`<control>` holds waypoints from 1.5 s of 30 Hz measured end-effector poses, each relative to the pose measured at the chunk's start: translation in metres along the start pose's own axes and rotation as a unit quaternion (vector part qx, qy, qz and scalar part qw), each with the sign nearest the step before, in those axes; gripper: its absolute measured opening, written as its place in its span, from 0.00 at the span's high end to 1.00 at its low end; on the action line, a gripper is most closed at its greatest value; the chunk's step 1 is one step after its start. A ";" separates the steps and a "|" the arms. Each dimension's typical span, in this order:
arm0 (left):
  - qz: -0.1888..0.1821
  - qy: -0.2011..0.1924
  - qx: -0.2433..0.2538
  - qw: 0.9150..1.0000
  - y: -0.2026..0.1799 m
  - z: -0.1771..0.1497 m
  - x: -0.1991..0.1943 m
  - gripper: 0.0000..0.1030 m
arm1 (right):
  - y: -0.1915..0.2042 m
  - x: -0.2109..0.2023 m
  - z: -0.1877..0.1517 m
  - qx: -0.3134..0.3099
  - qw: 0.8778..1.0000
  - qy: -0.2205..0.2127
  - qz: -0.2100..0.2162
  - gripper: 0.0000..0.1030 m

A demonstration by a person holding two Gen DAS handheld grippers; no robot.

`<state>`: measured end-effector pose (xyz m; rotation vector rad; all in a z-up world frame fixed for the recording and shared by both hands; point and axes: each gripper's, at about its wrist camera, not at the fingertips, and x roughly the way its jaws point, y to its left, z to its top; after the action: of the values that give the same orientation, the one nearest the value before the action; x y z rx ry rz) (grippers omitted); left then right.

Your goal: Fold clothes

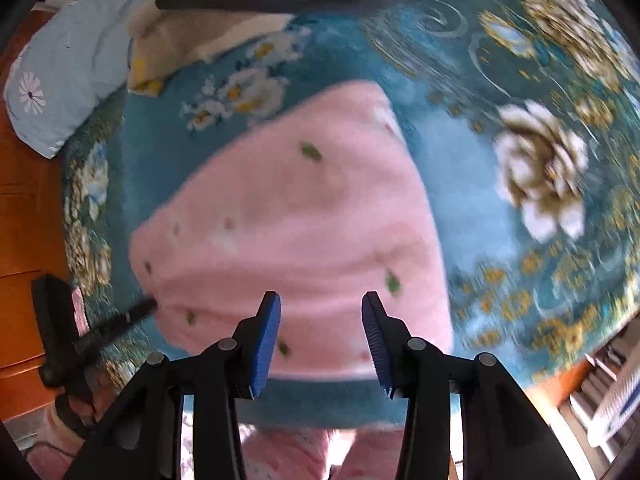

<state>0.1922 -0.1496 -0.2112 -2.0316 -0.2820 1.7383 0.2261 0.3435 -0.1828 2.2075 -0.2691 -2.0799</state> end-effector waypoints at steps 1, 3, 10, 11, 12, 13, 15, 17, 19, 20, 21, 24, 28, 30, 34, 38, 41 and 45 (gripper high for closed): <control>0.000 -0.008 -0.005 1.000 0.004 0.000 -0.005 0.81 | 0.003 0.004 0.009 -0.004 1.000 -0.004 0.005 0.58; 0.003 -0.031 -0.014 0.999 0.006 0.001 -0.018 0.81 | 0.006 0.019 0.026 -0.007 1.000 -0.006 0.013 0.58; -0.015 -0.038 0.046 0.998 -0.037 0.017 0.006 0.75 | 0.005 0.080 0.065 0.002 1.000 0.022 -0.005 0.58; -0.002 -0.026 0.045 0.999 -0.039 0.019 0.016 0.75 | 0.004 0.078 0.066 0.005 1.000 0.022 -0.002 0.58; 0.013 -0.016 0.038 0.999 -0.037 0.019 0.022 0.75 | 0.003 0.077 0.066 0.008 1.000 0.021 0.001 0.58; 0.013 -0.015 0.030 0.999 -0.035 0.019 0.025 0.75 | 0.002 0.070 0.064 0.005 1.000 0.014 0.012 0.58; -0.005 -0.029 0.015 0.999 -0.029 0.010 0.012 0.74 | -0.007 0.048 0.053 -0.004 0.999 -0.009 0.032 0.58; -0.012 -0.040 0.000 0.999 -0.017 -0.001 -0.001 0.57 | -0.024 0.030 0.041 -0.002 0.999 -0.027 0.047 0.55; -0.008 -0.046 -0.016 0.999 -0.002 -0.012 -0.009 0.30 | -0.049 0.023 0.030 0.021 0.998 -0.030 0.060 0.43; -0.010 -0.040 -0.027 0.999 0.005 -0.014 -0.006 0.27 | -0.062 0.024 0.026 0.037 0.997 -0.025 0.068 0.43; -0.013 -0.032 -0.039 0.999 0.012 -0.015 -0.001 0.27 | -0.073 0.030 0.024 0.052 0.996 -0.014 0.073 0.43; -0.038 -0.010 -0.072 0.997 0.030 -0.013 0.018 0.22 | -0.100 0.049 0.017 0.095 0.991 0.015 0.097 0.42; -0.085 0.003 -0.095 0.992 0.034 -0.002 0.039 0.06 | -0.099 0.063 0.022 0.099 0.985 0.021 0.140 0.28; -0.096 0.006 -0.087 0.992 0.034 0.005 0.042 0.05 | -0.096 0.067 0.026 0.091 0.985 0.022 0.146 0.28; -0.060 0.003 -0.075 0.995 0.042 0.015 0.044 0.05 | -0.094 0.079 0.033 0.077 0.986 0.029 0.144 0.28; -0.122 0.021 -0.095 0.988 0.044 0.012 0.055 0.03 | -0.096 0.087 0.037 0.077 0.986 0.032 0.148 0.28; -0.124 0.051 -0.091 0.987 0.036 0.010 0.078 0.03 | -0.096 0.090 0.039 0.080 0.985 0.038 0.151 0.28; -0.101 0.042 -0.097 0.989 0.038 0.010 0.084 0.03 | -0.096 0.072 0.041 0.052 0.986 0.021 0.160 0.28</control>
<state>0.1926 -0.1443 -0.3035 -2.1223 -0.6289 1.5485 0.1953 0.4254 -0.2737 2.0928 -0.6929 -1.8828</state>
